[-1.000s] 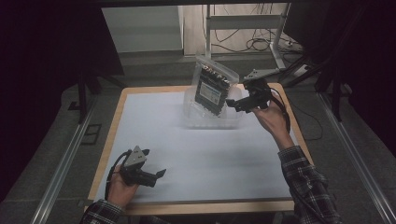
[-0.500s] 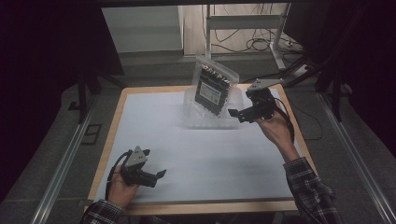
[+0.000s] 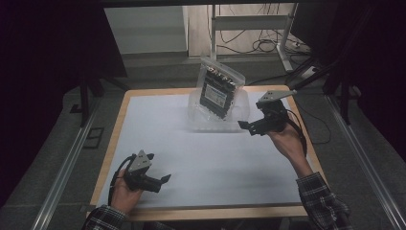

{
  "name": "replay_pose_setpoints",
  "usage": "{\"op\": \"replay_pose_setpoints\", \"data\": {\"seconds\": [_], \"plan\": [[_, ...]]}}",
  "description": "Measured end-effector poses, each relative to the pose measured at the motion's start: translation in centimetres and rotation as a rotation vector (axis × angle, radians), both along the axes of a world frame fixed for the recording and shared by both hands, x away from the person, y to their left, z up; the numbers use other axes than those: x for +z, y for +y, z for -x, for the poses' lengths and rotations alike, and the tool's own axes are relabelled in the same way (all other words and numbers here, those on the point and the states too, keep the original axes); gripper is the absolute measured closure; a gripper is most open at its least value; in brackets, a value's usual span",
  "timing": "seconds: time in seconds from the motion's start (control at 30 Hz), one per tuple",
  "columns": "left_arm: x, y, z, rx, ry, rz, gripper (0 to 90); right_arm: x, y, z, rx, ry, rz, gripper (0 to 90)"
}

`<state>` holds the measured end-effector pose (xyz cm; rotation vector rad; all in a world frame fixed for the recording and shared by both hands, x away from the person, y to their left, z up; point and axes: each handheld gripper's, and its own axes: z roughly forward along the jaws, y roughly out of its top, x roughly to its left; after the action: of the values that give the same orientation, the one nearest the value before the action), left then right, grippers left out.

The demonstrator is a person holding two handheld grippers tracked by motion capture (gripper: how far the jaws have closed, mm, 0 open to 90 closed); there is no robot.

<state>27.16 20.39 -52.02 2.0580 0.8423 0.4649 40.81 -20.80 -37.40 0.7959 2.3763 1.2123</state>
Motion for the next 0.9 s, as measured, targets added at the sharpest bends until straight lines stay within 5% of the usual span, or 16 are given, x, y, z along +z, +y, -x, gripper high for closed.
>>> {"op": "replay_pose_setpoints", "data": {"seconds": [0.9], "plan": [[0.0,-0.1,0.0,-0.005,-0.004,-0.003,1.2,-1.1,-1.7,4.0,-0.022,-0.005,0.012,0.0]]}}
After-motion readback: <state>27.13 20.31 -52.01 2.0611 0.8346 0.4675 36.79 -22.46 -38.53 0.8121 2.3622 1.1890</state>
